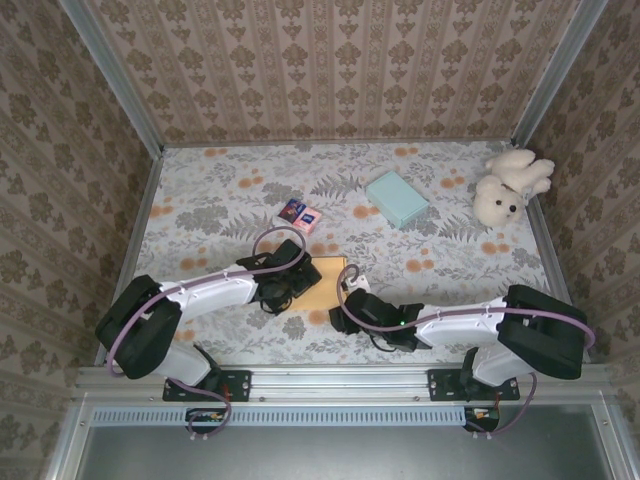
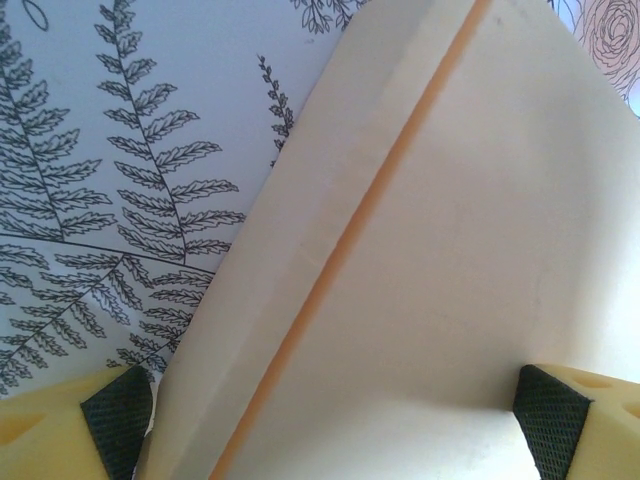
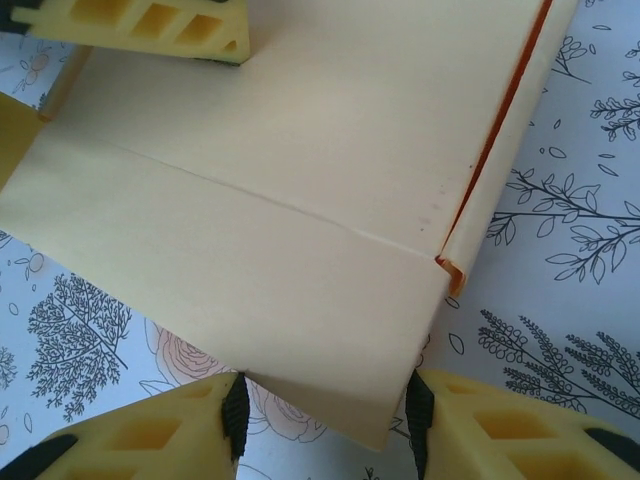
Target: Fold the paper box
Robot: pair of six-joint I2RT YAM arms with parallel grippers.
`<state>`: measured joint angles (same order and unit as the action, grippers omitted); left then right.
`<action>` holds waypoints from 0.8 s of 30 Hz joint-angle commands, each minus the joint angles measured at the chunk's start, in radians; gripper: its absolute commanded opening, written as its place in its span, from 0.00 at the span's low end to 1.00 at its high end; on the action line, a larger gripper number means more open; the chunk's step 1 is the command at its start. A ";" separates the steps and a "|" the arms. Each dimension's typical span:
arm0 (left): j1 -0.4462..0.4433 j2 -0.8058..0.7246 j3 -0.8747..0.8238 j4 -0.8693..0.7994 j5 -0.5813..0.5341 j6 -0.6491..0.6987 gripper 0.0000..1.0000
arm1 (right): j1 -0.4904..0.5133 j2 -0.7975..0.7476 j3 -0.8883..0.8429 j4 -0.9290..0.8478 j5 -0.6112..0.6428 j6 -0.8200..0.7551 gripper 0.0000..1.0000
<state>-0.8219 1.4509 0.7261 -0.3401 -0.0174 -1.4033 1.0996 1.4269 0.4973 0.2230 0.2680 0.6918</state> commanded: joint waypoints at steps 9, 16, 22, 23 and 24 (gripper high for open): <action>0.011 0.039 -0.056 -0.171 -0.025 0.000 0.96 | 0.002 0.010 -0.023 0.055 0.094 -0.046 0.48; 0.013 0.037 -0.057 -0.172 -0.027 0.000 0.95 | 0.002 0.028 -0.031 0.085 0.107 -0.070 0.47; 0.012 0.039 -0.059 -0.171 -0.025 0.001 0.95 | 0.003 0.053 -0.032 0.112 0.120 -0.084 0.47; 0.012 0.037 -0.061 -0.169 -0.026 0.000 0.95 | 0.003 0.059 -0.032 0.111 0.124 -0.086 0.46; 0.013 0.038 -0.061 -0.169 -0.026 0.000 0.95 | 0.002 0.064 -0.032 0.114 0.127 -0.089 0.46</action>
<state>-0.8165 1.4509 0.7261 -0.3351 -0.0223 -1.4033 1.1027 1.4651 0.4736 0.2981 0.3393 0.6231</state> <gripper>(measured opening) 0.955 0.466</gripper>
